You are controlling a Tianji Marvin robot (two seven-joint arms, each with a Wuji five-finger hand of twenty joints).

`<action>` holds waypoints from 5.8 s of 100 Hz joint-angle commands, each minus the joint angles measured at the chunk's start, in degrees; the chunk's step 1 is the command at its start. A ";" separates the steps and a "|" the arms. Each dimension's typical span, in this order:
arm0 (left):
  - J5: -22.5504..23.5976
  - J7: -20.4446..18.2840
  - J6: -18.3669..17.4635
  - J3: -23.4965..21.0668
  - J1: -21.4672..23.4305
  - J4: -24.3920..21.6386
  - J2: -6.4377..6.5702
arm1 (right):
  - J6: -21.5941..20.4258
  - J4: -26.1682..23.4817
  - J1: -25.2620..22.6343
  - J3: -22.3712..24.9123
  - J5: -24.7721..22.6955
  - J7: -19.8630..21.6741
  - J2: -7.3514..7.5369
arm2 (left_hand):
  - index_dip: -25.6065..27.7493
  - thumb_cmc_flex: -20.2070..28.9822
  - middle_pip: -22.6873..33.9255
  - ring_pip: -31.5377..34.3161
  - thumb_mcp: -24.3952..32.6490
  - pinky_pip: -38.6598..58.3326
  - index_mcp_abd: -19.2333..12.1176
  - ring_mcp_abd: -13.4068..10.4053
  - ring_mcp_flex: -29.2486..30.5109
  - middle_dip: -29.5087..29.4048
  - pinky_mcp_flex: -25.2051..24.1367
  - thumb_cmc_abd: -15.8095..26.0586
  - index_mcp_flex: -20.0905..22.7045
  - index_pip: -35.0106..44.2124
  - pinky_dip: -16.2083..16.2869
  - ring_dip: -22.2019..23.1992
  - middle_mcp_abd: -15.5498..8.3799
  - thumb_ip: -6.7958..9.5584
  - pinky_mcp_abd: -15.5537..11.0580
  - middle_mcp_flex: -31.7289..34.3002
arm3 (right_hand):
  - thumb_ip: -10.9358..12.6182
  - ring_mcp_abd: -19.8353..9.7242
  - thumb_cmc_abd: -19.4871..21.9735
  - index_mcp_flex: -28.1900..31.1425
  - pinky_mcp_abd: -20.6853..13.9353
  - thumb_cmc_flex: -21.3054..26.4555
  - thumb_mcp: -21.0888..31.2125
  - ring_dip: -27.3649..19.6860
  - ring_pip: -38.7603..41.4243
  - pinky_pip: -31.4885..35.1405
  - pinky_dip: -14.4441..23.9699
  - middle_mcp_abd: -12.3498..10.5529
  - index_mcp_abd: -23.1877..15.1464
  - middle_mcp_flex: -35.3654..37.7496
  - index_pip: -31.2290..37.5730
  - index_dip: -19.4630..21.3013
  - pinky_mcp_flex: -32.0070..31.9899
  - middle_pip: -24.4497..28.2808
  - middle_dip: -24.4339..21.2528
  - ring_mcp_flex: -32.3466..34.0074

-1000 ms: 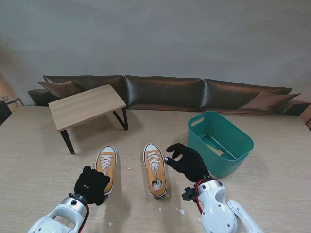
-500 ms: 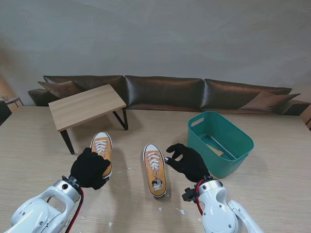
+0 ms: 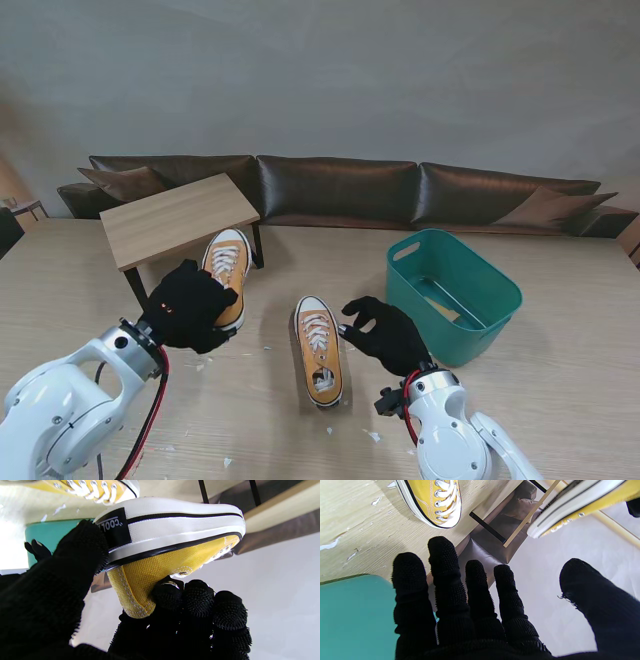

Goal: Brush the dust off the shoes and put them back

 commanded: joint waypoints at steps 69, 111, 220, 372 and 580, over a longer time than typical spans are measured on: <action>0.23 1.93 -3.42 -4.66 -15.87 9.78 0.52 | -0.27 0.21 -0.12 -0.56 0.18 0.96 -0.04 | 6.95 10.73 -1.20 -0.51 8.59 3.43 1.90 0.13 1.69 1.44 0.55 7.31 9.48 44.26 -0.96 0.11 -6.92 4.36 -0.33 0.92 | 1.10 0.41 1.76 -1.95 0.77 -1.61 -0.74 0.37 0.62 -0.69 1.07 -0.82 0.07 -1.28 0.94 -0.55 -14.11 0.08 -0.69 -1.30; 0.92 3.90 -1.68 -1.85 -25.99 23.72 1.44 | -0.38 0.91 0.23 -1.25 0.55 1.88 0.11 | 7.48 11.14 -1.52 -0.73 7.88 2.76 2.91 0.77 0.91 1.56 -0.51 7.47 9.15 43.91 -0.77 0.84 -6.22 4.00 0.19 0.54 | 1.09 0.31 1.87 -2.08 0.69 -1.62 -0.75 0.36 0.67 -0.66 1.05 -0.79 0.01 -1.26 1.06 -0.58 -14.12 0.16 -0.70 -1.25; 0.29 0.41 10.70 2.27 -28.00 34.06 1.62 | -0.63 1.55 0.54 -1.55 1.99 3.74 0.38 | -7.15 7.15 -11.61 -9.27 0.85 -2.99 3.54 2.82 -10.01 -8.37 -8.63 5.56 -9.24 15.05 1.96 -0.22 0.39 2.42 -1.61 -12.83 | 1.09 0.40 2.29 -2.22 0.62 -1.62 -0.71 0.35 0.78 -0.59 1.01 -0.79 0.01 -1.43 1.26 -0.72 -14.19 0.24 -0.76 -1.27; -10.37 -7.43 -0.46 9.98 -7.63 5.88 0.16 | 0.58 1.31 0.65 -0.12 3.13 1.81 -0.28 | -51.06 -6.18 -30.75 -25.57 -15.32 -12.90 -4.28 6.79 -29.90 -32.56 -28.61 23.48 -22.12 -48.25 9.69 -2.85 8.56 7.08 -4.44 -31.95 | 1.09 0.93 2.65 -2.32 0.95 -1.32 -0.37 0.42 1.01 -0.46 1.01 -0.53 0.25 -0.61 1.38 -0.84 -14.09 0.25 -0.80 -0.73; -20.45 1.76 22.07 38.36 -18.48 26.54 -1.81 | 2.16 1.08 1.06 0.54 4.44 1.66 -0.55 | -44.65 -5.69 -11.15 -16.51 0.61 -12.02 -8.37 8.98 -29.72 -7.78 -29.20 14.07 -5.79 -36.54 16.27 2.84 7.52 5.23 -2.82 -29.97 | 1.03 1.17 2.83 -2.31 1.15 -1.08 -0.27 0.49 0.96 -0.66 1.08 -0.38 0.48 -0.08 1.31 -1.04 -14.39 0.10 -0.80 -0.62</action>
